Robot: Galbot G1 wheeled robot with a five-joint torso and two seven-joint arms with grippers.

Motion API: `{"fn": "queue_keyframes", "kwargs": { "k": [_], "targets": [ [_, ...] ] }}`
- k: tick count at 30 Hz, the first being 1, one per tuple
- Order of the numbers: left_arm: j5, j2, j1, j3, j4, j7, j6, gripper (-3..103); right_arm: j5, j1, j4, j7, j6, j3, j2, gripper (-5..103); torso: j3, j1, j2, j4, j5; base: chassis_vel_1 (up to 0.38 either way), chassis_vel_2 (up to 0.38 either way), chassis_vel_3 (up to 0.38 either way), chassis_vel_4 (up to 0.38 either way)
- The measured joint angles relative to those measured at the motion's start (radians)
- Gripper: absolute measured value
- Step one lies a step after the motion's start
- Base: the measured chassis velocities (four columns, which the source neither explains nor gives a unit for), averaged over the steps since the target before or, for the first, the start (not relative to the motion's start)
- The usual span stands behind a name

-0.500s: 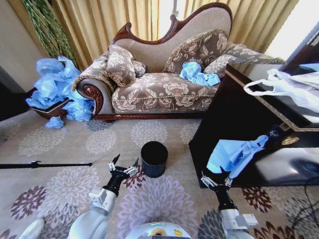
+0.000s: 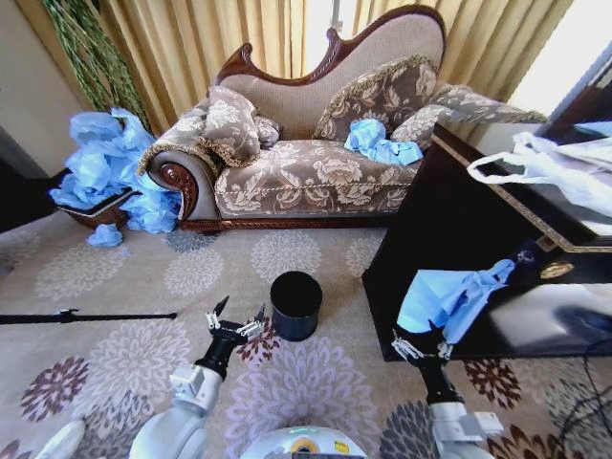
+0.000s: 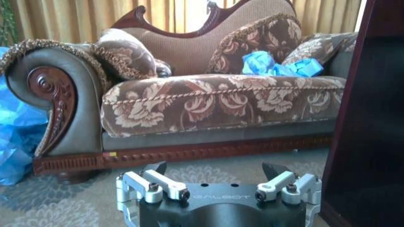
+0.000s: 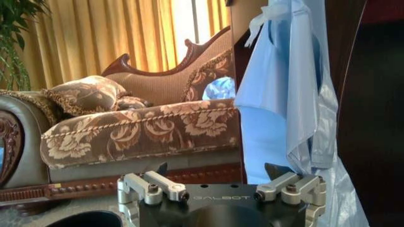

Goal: Place a garbage bag over the trash bin.

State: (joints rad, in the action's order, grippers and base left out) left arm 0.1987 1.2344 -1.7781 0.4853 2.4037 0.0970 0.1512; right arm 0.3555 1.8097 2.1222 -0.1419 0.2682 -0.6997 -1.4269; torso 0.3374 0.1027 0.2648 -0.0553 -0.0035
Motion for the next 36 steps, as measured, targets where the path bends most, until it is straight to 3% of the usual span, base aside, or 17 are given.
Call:
{"fn": "queue_keyframes", "kwargs": {
  "k": [9, 11, 12, 16, 17, 19, 23, 27, 28, 31, 32, 35, 36],
  "targets": [
    [0.039, 0.007, -0.015, 0.004, 0.001, 0.0, -0.012, 100, 0.017, -0.005, -0.006, -0.013, 0.0, -0.007, -0.001, 100, 0.0, 0.0, 0.0, 0.0, 0.0, 0.0, 0.0, 0.0, 0.0],
    [0.129, 0.005, -0.008, -0.004, 0.006, -0.003, 0.01, 100, 0.017, -0.004, -0.006, -0.015, 0.0, -0.004, -0.002, 100, 0.0, 0.0, 0.0, 0.0001, 0.0, 0.0, 0.0, 0.0, 0.0],
    [0.129, 0.005, -0.008, -0.004, 0.006, -0.003, 0.01, 100, 0.017, -0.004, -0.006, -0.015, 0.0, -0.004, -0.002, 100, 0.0, 0.0, 0.0, 0.0001, 0.0, 0.0, 0.0, 0.0, 0.0],
    [0.416, -0.01, 0.035, -0.029, 0.009, 0.013, 0.077, 100, 0.012, -0.003, -0.011, -0.019, 0.0, 0.0, 0.0, 100, 0.0, 0.0, 0.0, 0.0, 0.0, 0.0, 0.0, 0.0, 0.0],
    [0.416, -0.01, 0.035, -0.029, 0.009, 0.013, 0.077, 100, 0.012, -0.003, -0.011, -0.019, 0.0, 0.0, 0.0, 100, 0.0, 0.0, 0.0, 0.0, 0.0, 0.0, 0.0, 0.0, 0.0],
    [0.52, -0.021, 0.079, -0.055, -0.007, 0.015, 0.085, 100, 0.008, -0.002, -0.013, -0.021, 0.001, 0.002, 0.002, 100, 0.0, 0.0, 0.0, -0.0001, 0.0001, 0.0, 0.0, 0.0, 0.0],
    [0.579, -0.044, 0.141, -0.094, -0.054, -0.027, 0.067, 100, 0.003, 0.001, -0.014, -0.022, 0.002, 0.007, 0.005, 100, 0.0, 0.0, 0.0, -0.0001, -0.0002, 0.0, 0.0, 0.0, 0.0],
    [0.773, -0.08, 0.234, -0.149, -0.046, -0.017, 0.097, 100, -0.008, -0.007, -0.017, -0.02, 0.002, 0.013, 0.001, 100, 0.0, 0.0, 0.0, 0.0001, 0.0, 0.0, 0.0, 0.0, 0.0],
    [0.773, -0.08, 0.234, -0.149, -0.046, -0.017, 0.097, 100, -0.008, -0.007, -0.017, -0.02, 0.002, 0.013, 0.001, 100, 0.0, 0.0, 0.0, 0.0001, 0.0, 0.0, 0.0, 0.0, 0.0],
    [0.916, -0.123, 0.344, -0.217, -0.048, -0.018, 0.102, 100, -0.02, -0.016, -0.024, -0.017, -0.002, 0.02, -0.003, 100, 0.0, 0.0, 0.0, -0.0001, 0.0, 0.0, 0.0, 0.0, 0.0],
    [0.916, -0.123, 0.344, -0.217, -0.048, -0.018, 0.102, 100, -0.02, -0.016, -0.024, -0.017, -0.002, 0.02, -0.003, 100, 0.0, 0.0, 0.0, -0.0001, 0.0, 0.0, 0.0, 0.0, 0.0],
    [1.079, -0.146, 0.475, -0.313, -0.06, 0.003, 0.114, 100, -0.044, -0.023, -0.036, -0.015, -0.004, 0.029, -0.011, 100, 0.0, 0.0, 0.0, 0.0, 0.0001, 0.0, 0.0, 0.0, 0.0],
    [1.079, -0.146, 0.475, -0.313, -0.06, 0.003, 0.114, 100, -0.044, -0.023, -0.036, -0.015, -0.004, 0.029, -0.011, 100, 0.0, 0.0, 0.0, 0.0, 0.0001, 0.0, 0.0, 0.0, 0.0]
  ]
}}
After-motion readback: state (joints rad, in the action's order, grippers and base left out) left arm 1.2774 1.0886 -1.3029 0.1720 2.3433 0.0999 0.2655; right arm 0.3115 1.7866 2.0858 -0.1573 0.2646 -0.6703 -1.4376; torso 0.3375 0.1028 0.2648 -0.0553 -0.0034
